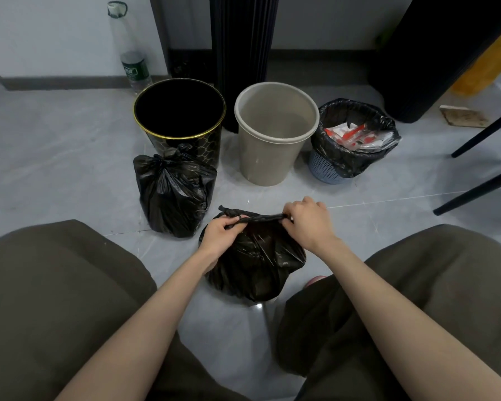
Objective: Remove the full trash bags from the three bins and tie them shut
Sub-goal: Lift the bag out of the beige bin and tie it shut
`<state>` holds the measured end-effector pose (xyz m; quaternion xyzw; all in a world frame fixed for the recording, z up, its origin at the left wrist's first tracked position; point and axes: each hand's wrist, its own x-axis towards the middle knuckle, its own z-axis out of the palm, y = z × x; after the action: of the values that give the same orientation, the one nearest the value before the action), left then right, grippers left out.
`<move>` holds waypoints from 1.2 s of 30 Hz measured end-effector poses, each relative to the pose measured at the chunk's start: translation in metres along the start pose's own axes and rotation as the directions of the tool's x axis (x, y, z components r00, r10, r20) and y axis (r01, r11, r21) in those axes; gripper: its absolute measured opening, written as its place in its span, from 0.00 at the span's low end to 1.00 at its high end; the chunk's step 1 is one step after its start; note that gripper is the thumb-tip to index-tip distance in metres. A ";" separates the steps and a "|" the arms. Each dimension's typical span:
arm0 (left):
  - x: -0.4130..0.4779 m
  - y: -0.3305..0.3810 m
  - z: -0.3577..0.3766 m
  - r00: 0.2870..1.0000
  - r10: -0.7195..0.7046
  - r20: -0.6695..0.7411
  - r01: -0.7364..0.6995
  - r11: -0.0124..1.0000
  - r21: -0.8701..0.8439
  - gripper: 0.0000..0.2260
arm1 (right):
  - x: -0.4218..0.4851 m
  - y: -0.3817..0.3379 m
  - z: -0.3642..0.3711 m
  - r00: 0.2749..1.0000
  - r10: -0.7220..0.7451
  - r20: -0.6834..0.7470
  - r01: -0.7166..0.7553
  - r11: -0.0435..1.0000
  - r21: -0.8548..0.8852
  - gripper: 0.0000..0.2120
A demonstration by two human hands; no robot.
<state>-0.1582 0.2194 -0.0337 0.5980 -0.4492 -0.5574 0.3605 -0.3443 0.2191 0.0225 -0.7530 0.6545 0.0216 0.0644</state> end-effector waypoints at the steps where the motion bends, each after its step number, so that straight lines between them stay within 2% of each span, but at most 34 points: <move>1: 0.001 0.000 -0.001 0.999 0.017 -0.031 -0.017 1.000 0.013 0.11 | 0.000 0.001 -0.005 0.998 -0.027 -0.048 0.028 0.999 0.021 0.08; 4: 0.004 0.000 -0.004 0.994 0.086 -0.065 -0.080 0.993 0.085 0.10 | 0.001 -0.002 -0.018 0.995 -0.089 -0.048 0.096 0.983 0.157 0.05; 6: 0.003 0.001 -0.005 0.994 0.097 -0.050 -0.091 0.990 0.108 0.10 | -0.001 -0.005 -0.024 1.000 -0.028 -0.006 0.028 0.957 0.289 0.05; 7: 0.002 0.001 -0.005 0.995 0.093 -0.043 -0.088 0.990 0.110 0.10 | -0.001 -0.005 -0.025 1.000 0.011 -0.013 -0.006 0.958 0.288 0.06; 10: 0.002 0.001 -0.004 0.993 0.114 -0.040 -0.107 0.984 0.140 0.10 | 0.000 0.001 -0.032 0.998 0.044 -0.033 -0.040 0.993 0.112 0.09; 11: 0.002 0.001 -0.004 0.991 0.128 -0.049 -0.119 0.981 0.155 0.10 | 0.001 0.002 -0.035 0.997 0.073 -0.006 -0.071 0.986 0.151 0.09; 12: 0.002 0.002 -0.004 0.988 0.136 -0.066 -0.124 0.978 0.168 0.10 | 0.002 0.003 -0.038 0.994 0.104 0.026 -0.107 0.955 0.276 0.08; 13: 0.002 0.003 -0.004 0.987 0.139 -0.085 -0.123 0.977 0.172 0.11 | 0.002 0.004 -0.041 0.988 0.137 0.070 -0.154 0.874 0.461 0.08; 15: 0.003 0.003 -0.006 0.986 0.124 -0.113 -0.107 0.983 0.146 0.12 | 0.003 0.002 -0.043 0.973 0.184 0.137 -0.217 0.544 0.811 0.08; 16: 0.003 0.004 -0.006 0.987 0.112 -0.113 -0.096 0.986 0.136 0.12 | 0.003 0.000 -0.041 0.966 0.214 0.144 -0.219 0.384 0.897 0.08; 17: 0.003 0.004 -0.006 0.989 0.100 -0.108 -0.085 0.988 0.132 0.12 | 0.003 0.001 -0.038 0.960 0.245 0.137 -0.205 0.280 0.938 0.08; 18: 0.002 0.004 -0.006 0.991 0.086 -0.103 -0.073 0.989 0.128 0.12 | 0.003 0.002 -0.035 0.958 0.258 0.125 -0.187 0.233 0.954 0.11; 20: 0.002 0.004 -0.005 0.993 0.045 -0.106 -0.035 0.995 0.095 0.13 | 0.003 0.010 -0.022 0.958 0.226 0.174 -0.230 0.255 0.939 0.29; 22: 0.001 0.005 -0.006 0.993 0.005 -0.121 0.001 0.999 0.047 0.14 | -0.001 0.020 -0.005 0.931 0.159 0.328 -0.362 0.307 0.880 0.50; 23: 0.000 0.006 -0.007 0.992 -0.018 -0.127 0.020 1.000 0.016 0.15 | -0.004 0.025 0.004 0.906 0.121 0.406 -0.421 0.362 0.832 0.57; 25: 0.000 0.009 -0.011 0.990 -0.059 -0.126 0.055 0.998 -0.033 0.16 | -0.010 0.031 0.027 0.864 0.129 0.486 -0.464 0.580 0.670 0.61; 26: -0.001 0.009 -0.013 0.990 -0.072 -0.124 0.067 0.997 -0.045 0.17 | -0.011 0.031 0.036 0.864 0.164 0.475 -0.458 0.647 0.610 0.60; 27: -0.001 0.009 -0.014 0.989 -0.083 -0.120 0.078 0.996 -0.051 0.17 | -0.011 0.029 0.039 0.881 0.194 0.431 -0.443 0.655 0.612 0.55; 29: -0.001 0.008 -0.014 0.991 -0.093 -0.099 0.090 0.995 -0.037 0.17 | -0.006 0.024 0.041 0.932 0.207 0.298 -0.363 0.528 0.768 0.35; 30: -0.002 0.007 -0.014 0.993 -0.089 -0.080 0.087 0.996 -0.026 0.17 | -0.003 0.018 0.035 0.946 0.182 0.268 -0.323 0.452 0.832 0.26; 31: -0.001 0.006 -0.013 0.995 -0.081 -0.060 0.080 0.997 -0.019 0.16 | 0.001 0.013 0.031 0.948 0.161 0.276 -0.319 0.408 0.855 0.21; 32: -0.001 0.005 -0.012 0.997 -0.071 -0.043 0.071 0.997 -0.011 0.15 | 0.007 0.010 0.031 0.948 0.138 0.286 -0.318 0.387 0.866 0.20; 34: -0.001 0.005 -0.011 0.998 -0.054 -0.026 0.054 0.998 0.011 0.14 | 0.015 0.001 0.030 0.947 0.090 0.308 -0.316 0.428 0.846 0.19; 36: 0.000 0.006 -0.011 0.999 -0.045 -0.023 0.045 0.999 0.009 0.13 | 0.018 -0.008 0.029 0.932 0.091 0.351 -0.358 0.387 0.850 0.14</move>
<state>-0.1482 0.2166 -0.0272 0.6158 -0.4343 -0.5565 0.3500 -0.3327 0.2063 -0.0075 -0.4936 0.6450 -0.2309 0.5358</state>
